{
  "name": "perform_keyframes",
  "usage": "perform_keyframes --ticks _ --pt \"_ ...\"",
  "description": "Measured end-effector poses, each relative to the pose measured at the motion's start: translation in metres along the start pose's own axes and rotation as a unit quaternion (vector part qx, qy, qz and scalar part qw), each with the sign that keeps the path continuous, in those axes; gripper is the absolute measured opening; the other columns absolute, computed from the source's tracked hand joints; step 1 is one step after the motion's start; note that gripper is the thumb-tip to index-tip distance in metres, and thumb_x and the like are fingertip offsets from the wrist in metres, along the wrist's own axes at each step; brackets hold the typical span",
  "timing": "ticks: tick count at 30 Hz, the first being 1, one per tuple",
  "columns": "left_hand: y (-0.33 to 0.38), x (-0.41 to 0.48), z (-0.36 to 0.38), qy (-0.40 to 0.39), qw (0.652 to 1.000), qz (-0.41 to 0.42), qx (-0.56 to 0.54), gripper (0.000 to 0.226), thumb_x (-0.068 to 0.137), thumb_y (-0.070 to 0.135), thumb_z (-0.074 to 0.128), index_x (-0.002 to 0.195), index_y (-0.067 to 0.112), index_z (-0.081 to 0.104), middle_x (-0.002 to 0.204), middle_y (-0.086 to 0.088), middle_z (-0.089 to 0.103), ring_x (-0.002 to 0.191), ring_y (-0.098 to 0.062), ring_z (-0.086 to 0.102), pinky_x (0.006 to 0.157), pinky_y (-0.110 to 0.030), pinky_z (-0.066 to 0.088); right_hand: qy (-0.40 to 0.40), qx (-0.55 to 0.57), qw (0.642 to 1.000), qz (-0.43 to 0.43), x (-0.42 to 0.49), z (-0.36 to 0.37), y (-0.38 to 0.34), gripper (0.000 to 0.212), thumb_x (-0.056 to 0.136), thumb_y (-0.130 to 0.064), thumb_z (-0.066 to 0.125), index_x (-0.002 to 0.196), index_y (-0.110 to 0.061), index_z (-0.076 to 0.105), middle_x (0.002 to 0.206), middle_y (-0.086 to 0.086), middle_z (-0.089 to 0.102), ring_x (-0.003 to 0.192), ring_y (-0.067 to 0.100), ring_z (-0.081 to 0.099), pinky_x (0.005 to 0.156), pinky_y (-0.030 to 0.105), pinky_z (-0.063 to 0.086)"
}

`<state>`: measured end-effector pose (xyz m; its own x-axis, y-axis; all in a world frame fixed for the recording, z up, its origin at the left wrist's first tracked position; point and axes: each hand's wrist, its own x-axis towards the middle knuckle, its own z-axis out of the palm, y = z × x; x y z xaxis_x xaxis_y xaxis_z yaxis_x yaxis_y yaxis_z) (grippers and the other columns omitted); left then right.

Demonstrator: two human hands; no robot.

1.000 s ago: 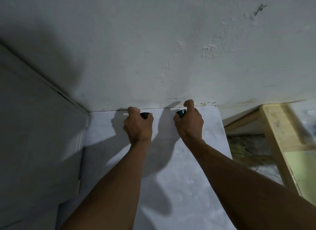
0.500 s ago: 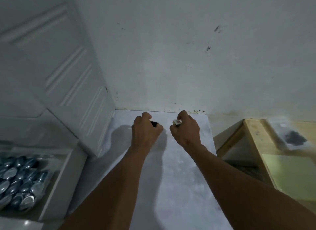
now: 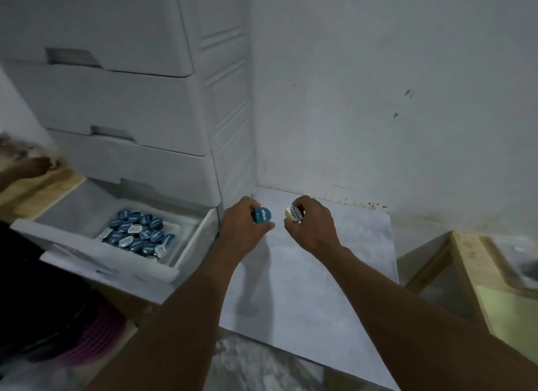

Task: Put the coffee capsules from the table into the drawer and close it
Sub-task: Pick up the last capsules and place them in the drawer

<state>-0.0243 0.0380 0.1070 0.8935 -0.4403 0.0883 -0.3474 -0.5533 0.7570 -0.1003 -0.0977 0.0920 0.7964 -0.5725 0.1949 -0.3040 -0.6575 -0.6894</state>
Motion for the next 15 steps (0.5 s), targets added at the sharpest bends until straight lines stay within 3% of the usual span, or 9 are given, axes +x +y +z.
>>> perform_keyframes --ticks 6,9,11,15 --pt "-0.052 -0.011 -0.075 0.045 0.999 0.017 0.020 0.044 0.070 0.018 0.080 0.111 0.020 0.064 0.105 0.001 0.067 0.094 -0.017 0.062 0.086 -0.032 0.050 -0.056 -0.005 0.996 -0.062 -0.009 0.049 -0.066 0.045 0.085 -0.023 0.069 0.128 -0.017 0.057 0.123 0.005 0.062 0.112 0.022 0.058 0.095 0.027 0.042" --pt "-0.085 -0.014 -0.116 0.056 0.998 0.010 0.017 0.041 0.074 0.010 0.077 0.113 0.017 0.066 0.105 0.005 0.064 0.092 -0.013 0.060 0.084 -0.018 0.047 -0.078 0.000 0.995 -0.069 -0.014 0.082 -0.107 0.042 0.084 -0.019 0.071 0.125 -0.016 0.061 0.120 0.008 0.062 0.111 0.023 0.058 0.092 0.023 0.041" --pt "-0.109 -0.013 -0.144 0.052 0.998 0.008 0.035 0.043 0.075 0.010 0.077 0.115 0.013 0.065 0.110 -0.001 0.066 0.098 -0.014 0.061 0.087 -0.018 0.045 -0.078 0.017 0.994 -0.070 -0.018 0.105 -0.135 0.040 0.081 -0.013 0.074 0.119 -0.012 0.065 0.115 0.010 0.064 0.107 0.025 0.060 0.092 0.027 0.044" --pt "-0.155 -0.007 -0.195 0.050 0.997 -0.008 0.053 0.047 0.076 0.011 0.077 0.121 0.014 0.062 0.119 -0.003 0.064 0.099 -0.010 0.057 0.083 -0.009 0.034 -0.083 0.017 0.994 -0.071 -0.022 0.156 -0.178 0.034 0.076 -0.012 0.078 0.109 -0.010 0.068 0.104 0.006 0.067 0.090 0.016 0.059 0.078 0.016 0.038"
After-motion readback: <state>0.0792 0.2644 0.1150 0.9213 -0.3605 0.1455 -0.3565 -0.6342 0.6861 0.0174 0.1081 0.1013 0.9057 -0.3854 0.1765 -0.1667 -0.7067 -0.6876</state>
